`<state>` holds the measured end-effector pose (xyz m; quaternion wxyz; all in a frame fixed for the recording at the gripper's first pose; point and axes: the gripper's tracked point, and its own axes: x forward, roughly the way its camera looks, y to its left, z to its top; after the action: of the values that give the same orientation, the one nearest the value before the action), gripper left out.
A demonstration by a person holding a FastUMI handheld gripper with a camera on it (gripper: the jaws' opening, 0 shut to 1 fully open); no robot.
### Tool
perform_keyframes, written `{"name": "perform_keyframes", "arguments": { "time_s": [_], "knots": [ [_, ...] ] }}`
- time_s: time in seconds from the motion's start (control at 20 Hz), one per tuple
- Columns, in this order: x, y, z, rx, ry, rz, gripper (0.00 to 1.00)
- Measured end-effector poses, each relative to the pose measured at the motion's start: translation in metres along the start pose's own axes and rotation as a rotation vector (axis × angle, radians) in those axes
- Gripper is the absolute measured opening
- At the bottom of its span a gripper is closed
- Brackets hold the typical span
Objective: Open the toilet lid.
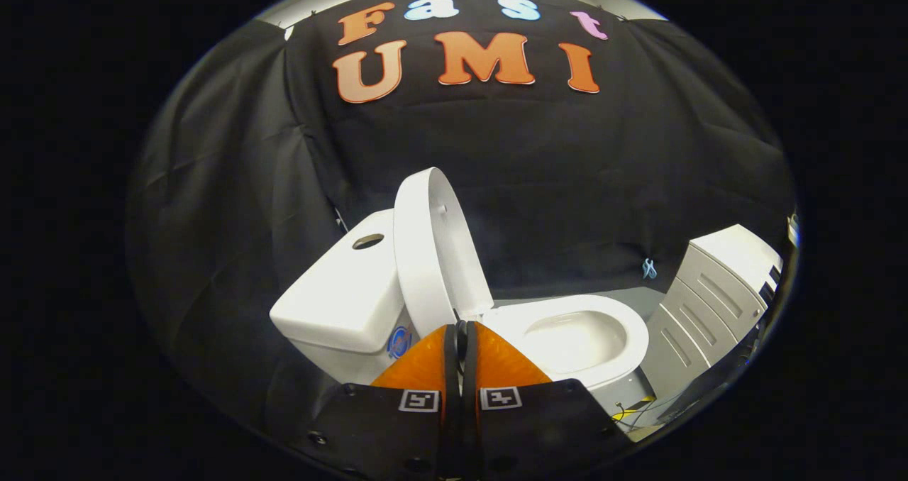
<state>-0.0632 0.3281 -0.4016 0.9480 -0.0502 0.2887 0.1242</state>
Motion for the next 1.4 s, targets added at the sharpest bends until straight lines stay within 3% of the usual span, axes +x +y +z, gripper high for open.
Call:
{"name": "perform_keyframes", "arguments": {
  "time_s": [0.4,0.5,0.55,0.75,1.1,1.4],
  "knots": [
    [-0.001,0.012,-0.002,-0.083,-0.02,0.001,0.08],
    [-0.003,0.013,-0.002,-0.054,-0.007,0.052,0.1],
    [-0.008,0.013,0.001,-0.039,-0.011,0.073,0.14],
    [-0.041,0.002,0.033,0.0,-0.065,0.144,0.74],
    [-0.089,-0.086,0.115,0.012,-0.206,0.114,0.96],
    [-0.129,-0.154,0.171,0.011,-0.293,0.058,0.99]
  ]
}}
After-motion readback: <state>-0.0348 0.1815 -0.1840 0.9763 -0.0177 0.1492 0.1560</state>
